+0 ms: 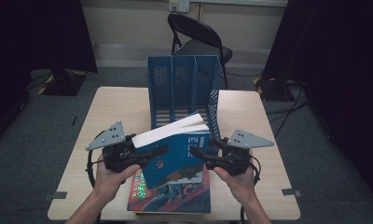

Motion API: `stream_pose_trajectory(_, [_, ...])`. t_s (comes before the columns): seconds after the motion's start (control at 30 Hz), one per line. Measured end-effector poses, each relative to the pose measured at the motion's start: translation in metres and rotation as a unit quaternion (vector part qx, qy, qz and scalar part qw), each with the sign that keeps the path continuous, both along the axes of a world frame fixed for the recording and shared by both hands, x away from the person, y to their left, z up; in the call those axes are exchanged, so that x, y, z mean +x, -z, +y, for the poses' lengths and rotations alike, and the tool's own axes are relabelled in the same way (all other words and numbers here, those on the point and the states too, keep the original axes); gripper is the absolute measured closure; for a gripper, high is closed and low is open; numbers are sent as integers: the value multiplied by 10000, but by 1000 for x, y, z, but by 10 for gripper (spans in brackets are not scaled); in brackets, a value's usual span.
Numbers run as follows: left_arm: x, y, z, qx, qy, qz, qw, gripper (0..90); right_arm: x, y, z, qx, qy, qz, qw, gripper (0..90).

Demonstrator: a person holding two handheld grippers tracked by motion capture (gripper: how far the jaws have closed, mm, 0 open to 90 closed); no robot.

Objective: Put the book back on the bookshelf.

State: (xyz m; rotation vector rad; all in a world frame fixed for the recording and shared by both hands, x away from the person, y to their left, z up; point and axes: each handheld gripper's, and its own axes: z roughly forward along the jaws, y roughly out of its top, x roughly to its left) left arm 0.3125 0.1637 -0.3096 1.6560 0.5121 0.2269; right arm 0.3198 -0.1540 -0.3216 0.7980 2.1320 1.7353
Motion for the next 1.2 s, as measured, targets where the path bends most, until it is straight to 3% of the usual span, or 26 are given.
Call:
stream_pose_trajectory(0.1, [-1, 0, 0, 9, -32, -6, 10000, 577, 7, 12, -3, -165, 45, 155, 9997, 437])
stream_pose_trajectory(0.27, [-2, 1, 0, -50, -37, 8, 10000, 576, 19, 30, 3, -245, -300, 441, 9983, 380])
stream_pose_trajectory(0.4, [-2, 4, -1, -117, -26, 47, 9999, 566, 22, 38, 10, -359, -406, 476, 9974, 298])
stream_pose_trajectory(0.63, [1, 13, -8, 59, -30, 135, 9999, 538, 21, 38, 9, -440, -392, 536, 9968, 317])
stream_pose_trajectory(0.7, [4, 20, -12, 87, 75, 134, 9998, 510, 21, 39, 8, -423, -400, 543, 9968, 322])
stream_pose_trajectory(0.93, [6, 27, -12, 95, -81, 81, 9999, 521, 22, 39, 7, -436, -378, 537, 9969, 350])
stream_pose_trajectory(1.0, [5, 30, -12, 85, -196, -17, 9998, 532, 22, 39, 8, -448, -361, 540, 9969, 356])
stream_pose_trajectory(1.03, [7, 30, -12, 100, -150, 152, 9997, 532, 22, 39, 8, -460, -350, 532, 9969, 359])
stream_pose_trajectory(1.2, [7, 30, -12, 114, -213, 148, 9996, 522, 23, 39, 9, -479, -317, 522, 9970, 370])
